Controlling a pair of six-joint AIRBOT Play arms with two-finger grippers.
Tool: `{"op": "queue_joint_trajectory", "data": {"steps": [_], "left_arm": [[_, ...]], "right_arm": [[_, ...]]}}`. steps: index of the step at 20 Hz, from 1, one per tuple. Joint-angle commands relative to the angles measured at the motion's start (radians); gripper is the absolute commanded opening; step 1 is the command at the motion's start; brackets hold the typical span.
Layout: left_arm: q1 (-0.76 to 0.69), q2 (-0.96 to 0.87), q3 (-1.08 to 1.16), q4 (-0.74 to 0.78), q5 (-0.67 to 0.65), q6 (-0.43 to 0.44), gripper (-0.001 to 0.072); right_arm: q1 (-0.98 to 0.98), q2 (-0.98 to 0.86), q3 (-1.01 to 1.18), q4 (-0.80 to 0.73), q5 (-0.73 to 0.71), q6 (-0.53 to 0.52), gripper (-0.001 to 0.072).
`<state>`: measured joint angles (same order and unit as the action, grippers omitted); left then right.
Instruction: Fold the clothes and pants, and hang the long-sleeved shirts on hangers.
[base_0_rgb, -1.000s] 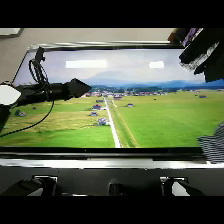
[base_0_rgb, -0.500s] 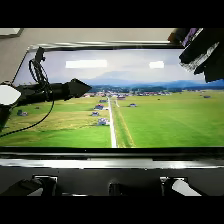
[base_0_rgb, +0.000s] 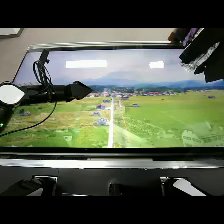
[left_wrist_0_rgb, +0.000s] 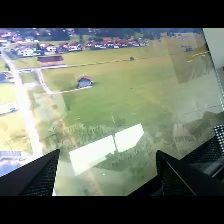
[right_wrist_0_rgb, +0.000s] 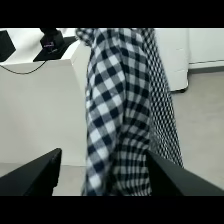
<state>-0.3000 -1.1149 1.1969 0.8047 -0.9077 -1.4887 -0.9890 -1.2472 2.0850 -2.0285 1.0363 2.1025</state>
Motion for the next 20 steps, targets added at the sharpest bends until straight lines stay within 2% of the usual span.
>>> {"op": "queue_joint_trajectory", "data": {"steps": [1,4,6,7,8,9,10,12,14,16,17,19,20], "left_arm": [[-0.001,-0.002,0.000,0.000,-0.009,-0.001,0.0714],[-0.001,-0.001,0.000,0.000,-0.017,0.000,0.0714],[-0.001,-0.002,0.000,0.030,-0.017,-0.001,0.0714],[-0.001,-0.002,0.000,0.048,-0.017,0.000,0.0714],[0.000,-0.002,0.000,0.071,-0.016,0.000,0.0714],[0.000,-0.001,0.000,0.098,-0.017,0.000,0.0714],[0.001,0.001,0.000,0.138,-0.017,0.000,0.0715],[0.018,0.004,0.000,0.189,-0.018,-0.001,0.0714],[0.049,0.006,0.000,0.195,-0.021,-0.002,0.0714],[0.080,0.016,0.000,0.243,-0.053,-0.004,0.0695],[0.093,0.028,0.000,0.304,-0.094,-0.004,0.0532],[0.113,0.050,0.000,0.446,-0.199,-0.004,0.0204],[0.120,0.055,0.000,0.503,-0.241,-0.004,0.0073]], "right_arm": [[-0.011,0.096,-0.005,0.014,0.061,-0.023,0.0628],[-0.011,0.277,-0.005,0.086,-0.086,0.038,0.0626],[-0.011,0.326,-0.005,0.336,-0.241,0.005,0.0627],[-0.011,0.319,-0.006,0.559,-0.285,-0.080,0.0626],[-0.011,0.294,-0.006,0.800,-0.281,-0.219,0.0622],[0.019,0.247,-0.006,1.033,-0.229,-0.436,0.0578],[0.087,0.192,-0.010,1.143,-0.151,-0.590,0.0555],[0.307,0.082,-0.058,1.089,0.020,-0.705,0.0554],[0.565,-0.014,-0.124,0.874,0.224,-0.745,0.0538],[0.803,-0.037,-0.280,0.694,0.233,-0.726,0.0520],[0.898,-0.037,-0.361,0.638,0.233,-0.726,0.0447],[1.061,-0.034,-0.525,0.542,0.251,-0.678,0.0349],[1.121,-0.034,-0.595,0.515,0.252,-0.650,0.0231]]}}
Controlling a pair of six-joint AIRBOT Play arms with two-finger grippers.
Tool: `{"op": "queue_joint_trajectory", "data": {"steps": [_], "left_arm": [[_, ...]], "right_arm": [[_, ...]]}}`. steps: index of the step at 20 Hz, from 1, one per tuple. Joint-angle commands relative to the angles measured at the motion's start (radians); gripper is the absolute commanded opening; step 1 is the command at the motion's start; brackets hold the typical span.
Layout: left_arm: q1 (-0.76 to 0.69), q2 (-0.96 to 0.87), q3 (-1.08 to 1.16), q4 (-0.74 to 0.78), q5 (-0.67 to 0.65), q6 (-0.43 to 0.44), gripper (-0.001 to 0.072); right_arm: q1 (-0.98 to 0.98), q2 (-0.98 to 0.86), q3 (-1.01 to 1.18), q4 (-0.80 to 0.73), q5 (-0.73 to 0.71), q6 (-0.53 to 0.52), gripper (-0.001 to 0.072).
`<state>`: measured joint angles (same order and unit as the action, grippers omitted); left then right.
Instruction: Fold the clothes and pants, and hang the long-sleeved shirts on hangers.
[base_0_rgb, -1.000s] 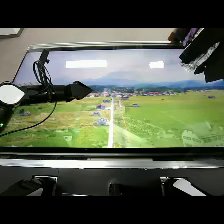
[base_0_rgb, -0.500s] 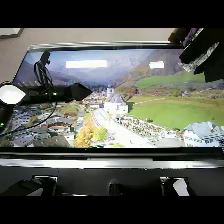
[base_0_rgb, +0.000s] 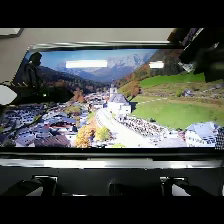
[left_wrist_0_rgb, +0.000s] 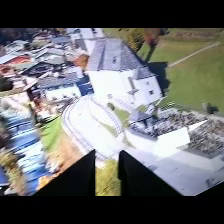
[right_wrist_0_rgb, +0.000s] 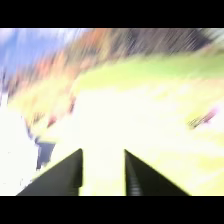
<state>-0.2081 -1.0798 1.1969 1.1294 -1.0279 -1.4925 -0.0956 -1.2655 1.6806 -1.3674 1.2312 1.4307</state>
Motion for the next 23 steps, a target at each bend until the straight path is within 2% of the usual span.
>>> {"op": "queue_joint_trajectory", "data": {"steps": [1,2,7,23], "left_arm": [[0.030,0.020,-0.001,0.229,-0.156,-0.001,0.0020],[0.030,0.020,-0.005,0.262,-0.163,0.000,0.0020],[0.030,0.018,-0.010,0.367,-0.144,0.000,0.0022],[0.026,0.016,-0.010,0.366,-0.143,0.000,0.0022]], "right_arm": [[0.275,-0.015,-0.258,-0.147,0.057,0.041,0.0089],[0.314,-0.015,-0.317,-0.137,0.053,0.048,0.0029],[0.387,-0.015,-0.426,-0.117,0.082,0.051,0.0030],[0.386,-0.015,-0.426,-0.111,0.102,0.051,0.0030]]}}
